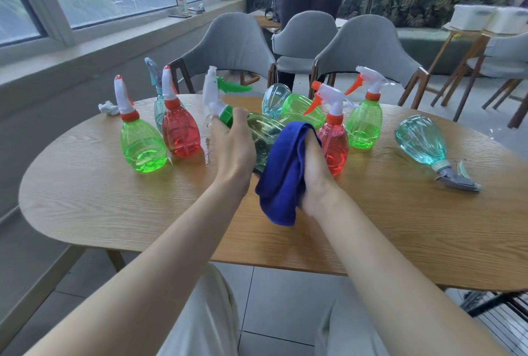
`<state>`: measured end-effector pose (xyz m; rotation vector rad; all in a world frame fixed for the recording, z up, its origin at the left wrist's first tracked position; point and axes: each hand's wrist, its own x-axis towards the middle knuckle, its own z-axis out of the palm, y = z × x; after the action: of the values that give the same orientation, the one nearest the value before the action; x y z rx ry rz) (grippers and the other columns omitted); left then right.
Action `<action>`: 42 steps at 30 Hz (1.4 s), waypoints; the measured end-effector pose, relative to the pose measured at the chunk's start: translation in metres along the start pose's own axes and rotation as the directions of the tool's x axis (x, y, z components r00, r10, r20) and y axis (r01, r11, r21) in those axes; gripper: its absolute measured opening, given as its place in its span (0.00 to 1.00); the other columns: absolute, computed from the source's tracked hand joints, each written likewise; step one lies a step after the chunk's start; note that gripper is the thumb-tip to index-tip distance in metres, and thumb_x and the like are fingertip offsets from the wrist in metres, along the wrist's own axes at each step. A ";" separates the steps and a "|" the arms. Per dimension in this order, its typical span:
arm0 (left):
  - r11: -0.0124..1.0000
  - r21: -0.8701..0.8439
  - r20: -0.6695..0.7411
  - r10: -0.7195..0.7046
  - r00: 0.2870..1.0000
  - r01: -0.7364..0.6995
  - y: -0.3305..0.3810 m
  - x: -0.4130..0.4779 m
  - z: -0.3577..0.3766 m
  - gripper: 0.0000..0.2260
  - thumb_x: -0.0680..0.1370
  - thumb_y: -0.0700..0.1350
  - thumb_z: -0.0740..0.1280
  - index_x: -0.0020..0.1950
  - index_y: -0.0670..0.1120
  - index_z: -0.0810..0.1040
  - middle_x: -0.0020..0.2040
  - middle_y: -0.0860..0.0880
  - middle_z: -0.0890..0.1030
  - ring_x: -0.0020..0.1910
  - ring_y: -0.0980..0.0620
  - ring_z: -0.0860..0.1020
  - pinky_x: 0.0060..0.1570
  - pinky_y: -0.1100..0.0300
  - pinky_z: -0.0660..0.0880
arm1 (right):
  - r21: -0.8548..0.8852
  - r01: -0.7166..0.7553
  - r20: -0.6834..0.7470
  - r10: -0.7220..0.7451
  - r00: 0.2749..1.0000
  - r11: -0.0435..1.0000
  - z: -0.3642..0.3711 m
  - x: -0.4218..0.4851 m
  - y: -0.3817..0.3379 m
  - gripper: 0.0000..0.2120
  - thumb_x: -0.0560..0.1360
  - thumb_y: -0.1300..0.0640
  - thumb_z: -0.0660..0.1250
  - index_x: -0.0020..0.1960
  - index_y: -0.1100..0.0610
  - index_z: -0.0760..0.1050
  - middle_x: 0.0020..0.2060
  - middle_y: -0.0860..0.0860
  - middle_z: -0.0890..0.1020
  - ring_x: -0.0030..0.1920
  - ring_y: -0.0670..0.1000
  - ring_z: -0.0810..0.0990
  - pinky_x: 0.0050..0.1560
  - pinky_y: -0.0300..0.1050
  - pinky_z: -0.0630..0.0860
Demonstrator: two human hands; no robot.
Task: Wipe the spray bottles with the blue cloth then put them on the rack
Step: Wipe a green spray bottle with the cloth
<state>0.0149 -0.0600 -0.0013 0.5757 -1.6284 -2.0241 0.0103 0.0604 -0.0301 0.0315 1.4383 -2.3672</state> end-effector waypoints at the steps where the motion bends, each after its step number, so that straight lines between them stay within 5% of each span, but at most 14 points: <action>1: 0.999 0.013 0.039 0.045 0.998 -0.045 0.000 0.000 0.000 0.07 0.82 0.49 0.63 0.56 0.46 0.72 0.41 0.49 0.70 0.37 0.52 0.69 0.38 0.54 0.69 | 0.073 -0.053 0.026 0.051 0.998 0.996 -0.001 -0.001 -0.001 0.26 0.81 0.34 0.61 0.47 0.56 0.83 0.46 0.56 0.84 0.48 0.58 0.82 0.52 0.56 0.83; 3: 0.995 0.023 0.083 0.090 0.992 -0.092 0.001 0.000 0.000 0.11 0.79 0.50 0.64 0.56 0.45 0.73 0.44 0.47 0.72 0.39 0.51 0.71 0.40 0.50 0.72 | 0.142 -0.078 0.052 0.071 0.996 0.987 -0.001 -0.003 0.001 0.28 0.80 0.32 0.62 0.57 0.57 0.79 0.54 0.60 0.80 0.54 0.61 0.81 0.53 0.61 0.84; 5: 0.998 -0.003 0.041 0.070 0.997 -0.070 0.000 -0.001 0.000 0.13 0.79 0.51 0.63 0.60 0.45 0.73 0.45 0.47 0.74 0.40 0.50 0.74 0.41 0.51 0.74 | 0.111 -0.006 0.009 0.005 1.000 0.994 0.003 -0.002 0.005 0.23 0.80 0.33 0.63 0.53 0.54 0.79 0.47 0.56 0.82 0.50 0.58 0.82 0.57 0.62 0.83; 10: 0.986 -0.084 -0.073 -0.152 0.986 0.146 -0.002 0.002 0.007 0.18 0.83 0.49 0.61 0.72 0.45 0.71 0.43 0.51 0.73 0.38 0.54 0.71 0.39 0.56 0.70 | -0.222 0.312 -0.032 -0.327 0.944 0.924 0.005 0.005 0.011 0.07 0.78 0.46 0.67 0.47 0.38 0.84 0.45 0.46 0.84 0.51 0.50 0.84 0.61 0.52 0.78; 13: 0.988 -0.066 -0.039 -0.139 0.989 0.136 0.000 0.003 0.004 0.21 0.83 0.50 0.61 0.74 0.45 0.68 0.44 0.52 0.74 0.38 0.54 0.71 0.40 0.55 0.69 | -0.197 0.248 -0.017 -0.256 0.966 0.948 0.002 0.006 0.005 0.08 0.79 0.45 0.66 0.49 0.46 0.81 0.44 0.49 0.83 0.48 0.51 0.83 0.59 0.53 0.77; 16: 0.992 -0.042 -0.008 -0.119 0.993 0.119 -0.001 0.005 -0.001 0.19 0.81 0.51 0.63 0.69 0.45 0.72 0.48 0.49 0.76 0.42 0.50 0.74 0.43 0.54 0.71 | -0.162 0.082 -0.032 -0.088 0.996 0.983 0.000 0.005 -0.003 0.18 0.80 0.38 0.63 0.48 0.51 0.81 0.44 0.53 0.85 0.48 0.56 0.84 0.60 0.56 0.79; 21: 0.995 -0.070 0.047 -0.065 0.997 0.069 -0.001 0.007 -0.004 0.12 0.78 0.53 0.65 0.57 0.48 0.76 0.47 0.46 0.77 0.43 0.47 0.77 0.44 0.49 0.75 | -0.065 -0.104 -0.097 0.097 0.991 0.992 -0.002 -0.004 -0.003 0.30 0.81 0.29 0.56 0.46 0.53 0.81 0.37 0.53 0.87 0.38 0.53 0.86 0.43 0.47 0.79; 27: 0.994 -0.099 -0.048 -0.051 0.998 0.046 -0.005 0.009 -0.001 0.07 0.84 0.50 0.60 0.59 0.49 0.73 0.44 0.51 0.71 0.38 0.53 0.69 0.41 0.55 0.69 | -0.090 -0.227 -0.138 0.213 0.967 0.970 0.004 -0.004 0.005 0.19 0.85 0.41 0.58 0.41 0.53 0.71 0.24 0.51 0.79 0.21 0.50 0.78 0.25 0.36 0.74; 31: 0.996 -0.086 -0.047 -0.027 0.999 0.023 -0.003 0.011 0.000 0.03 0.85 0.49 0.59 0.55 0.52 0.71 0.44 0.54 0.71 0.40 0.55 0.69 0.43 0.56 0.68 | -0.097 -0.251 -0.108 0.241 0.965 0.963 0.003 -0.001 0.008 0.17 0.84 0.47 0.61 0.38 0.52 0.71 0.24 0.49 0.77 0.23 0.48 0.77 0.32 0.40 0.72; 34: 0.998 -0.053 -0.070 0.015 0.997 -0.019 -0.001 0.021 -0.008 0.03 0.85 0.49 0.60 0.56 0.57 0.72 0.47 0.56 0.73 0.44 0.55 0.72 0.45 0.58 0.69 | -0.118 -0.248 -0.100 0.237 0.966 0.962 0.001 0.000 0.015 0.14 0.83 0.47 0.63 0.44 0.53 0.78 0.37 0.52 0.83 0.39 0.54 0.82 0.56 0.53 0.80; 36: 0.998 0.001 -0.096 0.068 0.993 -0.068 -0.003 0.033 -0.017 0.14 0.84 0.51 0.61 0.68 0.49 0.74 0.50 0.54 0.74 0.47 0.53 0.73 0.49 0.56 0.71 | -0.140 -0.198 -0.084 0.188 0.979 0.970 -0.003 0.002 0.020 0.12 0.83 0.51 0.65 0.44 0.54 0.78 0.36 0.53 0.83 0.39 0.54 0.82 0.52 0.52 0.79; 39: 0.983 0.107 -0.059 0.153 0.986 -0.147 -0.007 0.045 -0.027 0.15 0.86 0.50 0.62 0.71 0.47 0.71 0.50 0.54 0.76 0.48 0.52 0.75 0.48 0.58 0.72 | -0.195 -0.066 -0.080 0.051 0.995 0.979 -0.007 0.010 0.019 0.03 0.79 0.58 0.70 0.47 0.55 0.79 0.36 0.55 0.83 0.36 0.55 0.83 0.43 0.49 0.79; 42: 0.939 0.241 0.074 0.235 0.969 -0.246 -0.011 0.048 -0.033 0.14 0.87 0.51 0.64 0.70 0.48 0.70 0.53 0.54 0.78 0.50 0.57 0.77 0.49 0.62 0.73 | -0.242 -0.022 -0.113 -0.005 0.994 0.970 -0.002 0.016 0.012 0.06 0.77 0.59 0.72 0.52 0.54 0.80 0.38 0.55 0.83 0.38 0.56 0.83 0.42 0.50 0.80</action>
<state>-0.0045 -0.1127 -0.0199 0.3951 -1.8946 -1.6798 -0.0016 0.0521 -0.0443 0.1089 1.7685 -2.1965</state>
